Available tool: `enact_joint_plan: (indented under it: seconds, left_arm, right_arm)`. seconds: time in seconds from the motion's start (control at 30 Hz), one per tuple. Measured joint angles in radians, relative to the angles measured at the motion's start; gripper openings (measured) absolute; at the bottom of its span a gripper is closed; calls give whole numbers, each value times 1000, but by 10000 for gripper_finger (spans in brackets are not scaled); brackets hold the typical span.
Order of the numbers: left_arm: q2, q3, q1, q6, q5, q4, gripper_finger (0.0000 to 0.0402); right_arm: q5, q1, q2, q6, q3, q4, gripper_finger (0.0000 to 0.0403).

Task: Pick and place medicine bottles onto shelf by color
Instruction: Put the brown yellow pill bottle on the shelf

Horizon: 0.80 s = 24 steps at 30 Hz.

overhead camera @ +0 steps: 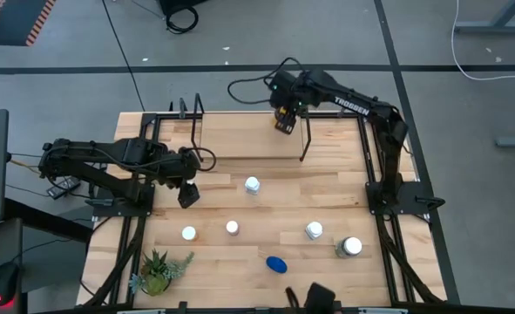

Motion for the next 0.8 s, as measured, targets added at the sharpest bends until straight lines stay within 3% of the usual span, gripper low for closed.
enact_joint_plan:
  seconds: [0.37,0.8]
  left_arm:
    - [0,0,0,-65,43,0,282]
    - [0,0,0,-128,44,2,282]
  right_arm:
    - [-101,-98,29,-161,-2,24,227]
    - [-112,-117,52,-215,-3,22,234]
